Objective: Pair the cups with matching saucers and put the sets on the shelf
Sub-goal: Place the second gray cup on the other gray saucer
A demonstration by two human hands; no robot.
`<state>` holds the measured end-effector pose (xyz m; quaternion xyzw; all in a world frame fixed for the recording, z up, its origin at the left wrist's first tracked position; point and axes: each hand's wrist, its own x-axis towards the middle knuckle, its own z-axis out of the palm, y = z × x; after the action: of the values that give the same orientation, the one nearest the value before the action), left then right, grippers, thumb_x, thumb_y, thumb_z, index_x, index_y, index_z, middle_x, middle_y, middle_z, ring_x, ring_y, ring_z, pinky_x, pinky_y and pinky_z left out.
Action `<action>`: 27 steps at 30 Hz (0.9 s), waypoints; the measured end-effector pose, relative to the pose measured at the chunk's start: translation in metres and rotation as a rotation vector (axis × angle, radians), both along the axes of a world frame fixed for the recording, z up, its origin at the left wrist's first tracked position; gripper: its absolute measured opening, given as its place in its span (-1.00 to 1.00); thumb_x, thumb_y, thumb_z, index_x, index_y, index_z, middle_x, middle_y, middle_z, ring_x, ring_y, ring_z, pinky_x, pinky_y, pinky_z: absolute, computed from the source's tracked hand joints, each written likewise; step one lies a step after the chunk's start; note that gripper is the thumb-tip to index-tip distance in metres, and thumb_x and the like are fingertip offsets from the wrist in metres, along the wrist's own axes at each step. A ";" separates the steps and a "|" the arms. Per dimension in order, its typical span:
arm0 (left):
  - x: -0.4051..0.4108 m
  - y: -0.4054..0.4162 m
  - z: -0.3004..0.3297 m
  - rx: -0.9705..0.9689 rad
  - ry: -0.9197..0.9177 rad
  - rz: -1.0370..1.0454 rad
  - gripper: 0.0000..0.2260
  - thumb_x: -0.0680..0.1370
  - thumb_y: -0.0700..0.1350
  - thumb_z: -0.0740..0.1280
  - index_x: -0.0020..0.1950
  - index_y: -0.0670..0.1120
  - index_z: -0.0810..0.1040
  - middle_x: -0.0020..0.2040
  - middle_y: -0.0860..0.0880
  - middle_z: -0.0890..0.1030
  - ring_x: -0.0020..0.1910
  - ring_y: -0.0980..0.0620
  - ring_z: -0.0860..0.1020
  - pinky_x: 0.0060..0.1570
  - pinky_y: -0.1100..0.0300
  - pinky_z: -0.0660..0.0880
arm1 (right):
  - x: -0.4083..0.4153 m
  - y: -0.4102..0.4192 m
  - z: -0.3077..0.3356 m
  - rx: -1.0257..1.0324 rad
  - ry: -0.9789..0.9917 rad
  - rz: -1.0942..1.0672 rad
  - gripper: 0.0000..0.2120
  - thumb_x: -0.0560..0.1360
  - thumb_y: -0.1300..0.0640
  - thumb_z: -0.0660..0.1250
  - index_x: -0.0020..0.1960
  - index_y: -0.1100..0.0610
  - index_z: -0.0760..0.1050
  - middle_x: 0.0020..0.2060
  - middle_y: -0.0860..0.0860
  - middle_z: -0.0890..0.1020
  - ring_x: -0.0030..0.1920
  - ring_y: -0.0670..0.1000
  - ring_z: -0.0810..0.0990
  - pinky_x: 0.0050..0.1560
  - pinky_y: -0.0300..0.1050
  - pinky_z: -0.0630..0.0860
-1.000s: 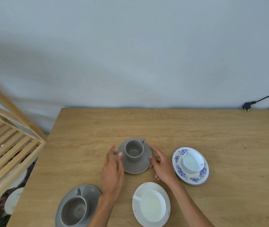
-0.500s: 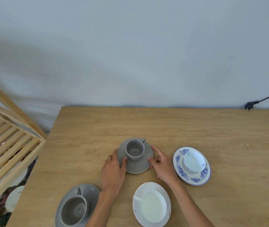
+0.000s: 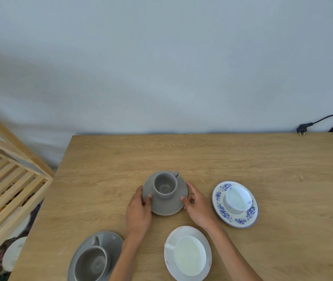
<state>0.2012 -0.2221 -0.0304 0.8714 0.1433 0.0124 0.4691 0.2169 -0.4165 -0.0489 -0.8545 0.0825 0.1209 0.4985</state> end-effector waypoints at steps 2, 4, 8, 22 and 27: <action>0.000 -0.001 0.008 -0.061 -0.023 0.015 -0.67 0.63 -0.09 0.26 0.40 0.02 0.42 0.20 0.05 0.60 0.16 0.04 0.57 0.12 0.07 0.52 | -0.004 0.002 0.006 0.041 -0.008 -0.027 -0.49 0.59 0.02 0.34 0.47 -0.27 0.30 -0.23 0.14 0.65 -0.16 0.09 0.65 -0.01 0.08 0.60; 0.001 0.000 0.015 -0.088 -0.033 0.013 -0.66 0.64 -0.09 0.24 0.42 0.02 0.40 0.13 0.03 0.61 0.10 0.03 0.58 0.03 0.15 0.52 | -0.007 0.003 0.016 0.082 -0.023 -0.053 -0.53 0.60 0.03 0.34 0.46 -0.24 0.34 -0.30 0.05 0.60 -0.27 -0.01 0.60 -0.20 -0.04 0.55; -0.003 0.007 0.036 -0.130 -0.060 0.003 -0.69 0.65 -0.08 0.22 0.40 0.03 0.43 -0.10 0.15 0.57 -0.14 0.17 0.57 -0.29 0.38 0.41 | -0.018 0.005 0.043 0.180 -0.047 -0.102 -0.60 0.63 0.07 0.30 0.37 -0.30 0.36 -0.33 -0.04 0.51 -0.46 -0.07 0.43 -0.39 -0.12 0.41; -0.090 0.030 0.087 -0.207 -0.164 0.114 -0.73 0.62 0.05 0.26 0.32 0.22 0.45 -0.07 0.06 0.62 -0.13 0.06 0.65 -0.10 -0.05 0.61 | -0.082 0.030 0.110 0.302 -0.136 -0.036 -0.54 0.65 0.20 0.27 0.51 -0.06 0.35 -0.21 0.03 0.58 -0.48 -0.03 0.48 -0.42 -0.20 0.47; -0.131 0.049 0.102 -0.174 -0.173 0.239 -0.71 0.61 0.04 0.28 0.33 0.15 0.47 -0.23 0.02 0.61 -0.36 0.02 0.62 -0.29 -0.03 0.58 | -0.105 0.050 0.125 0.368 -0.147 0.076 -0.53 0.64 0.20 0.29 0.50 -0.10 0.35 -0.23 -0.07 0.63 -0.46 -0.02 0.49 -0.42 -0.16 0.49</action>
<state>0.0701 -0.1731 0.0720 0.7999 0.2057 0.1306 0.5485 0.1116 -0.3663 0.0764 -0.7581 -0.0100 0.0901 0.6458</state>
